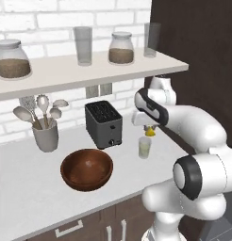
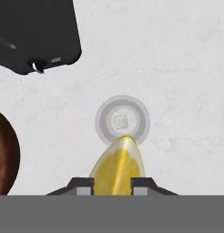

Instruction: Grab a lemon wedge from the fridge and one ice cube from the ice bowl, and put them in the glass of lemonade.

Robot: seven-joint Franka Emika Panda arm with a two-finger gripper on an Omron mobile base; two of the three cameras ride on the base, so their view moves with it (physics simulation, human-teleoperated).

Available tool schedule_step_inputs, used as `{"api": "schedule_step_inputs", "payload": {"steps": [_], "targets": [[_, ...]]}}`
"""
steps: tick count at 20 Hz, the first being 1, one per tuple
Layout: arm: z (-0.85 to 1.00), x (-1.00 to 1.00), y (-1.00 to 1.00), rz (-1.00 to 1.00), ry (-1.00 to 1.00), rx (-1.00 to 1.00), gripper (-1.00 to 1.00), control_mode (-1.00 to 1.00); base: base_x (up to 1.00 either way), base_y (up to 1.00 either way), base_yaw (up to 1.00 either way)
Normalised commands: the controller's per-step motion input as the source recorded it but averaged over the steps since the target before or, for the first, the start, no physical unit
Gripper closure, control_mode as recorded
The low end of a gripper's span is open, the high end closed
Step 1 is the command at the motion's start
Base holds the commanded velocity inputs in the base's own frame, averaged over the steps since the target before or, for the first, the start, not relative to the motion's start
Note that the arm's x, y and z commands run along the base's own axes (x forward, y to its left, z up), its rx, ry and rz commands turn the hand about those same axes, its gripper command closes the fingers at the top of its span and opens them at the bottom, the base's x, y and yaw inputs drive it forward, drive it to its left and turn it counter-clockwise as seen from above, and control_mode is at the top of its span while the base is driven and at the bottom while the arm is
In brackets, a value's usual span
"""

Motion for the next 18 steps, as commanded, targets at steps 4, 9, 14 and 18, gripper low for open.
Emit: {"api": "schedule_step_inputs", "payload": {"steps": [4,9,14,18], "targets": [[-0.02,0.19,0.00,0.00,0.01,0.00,1.00,-1.00,0.00,0.00,0.00],[-0.01,0.10,0.00,0.00,0.01,0.00,1.00,-1.00,0.00,0.00,0.00],[0.00,0.13,0.00,0.00,0.00,0.00,1.00,-1.00,0.00,0.00,0.00],[-0.12,0.06,-0.02,0.00,-0.08,0.00,1.00,-1.00,0.00,0.00,0.00]]}}
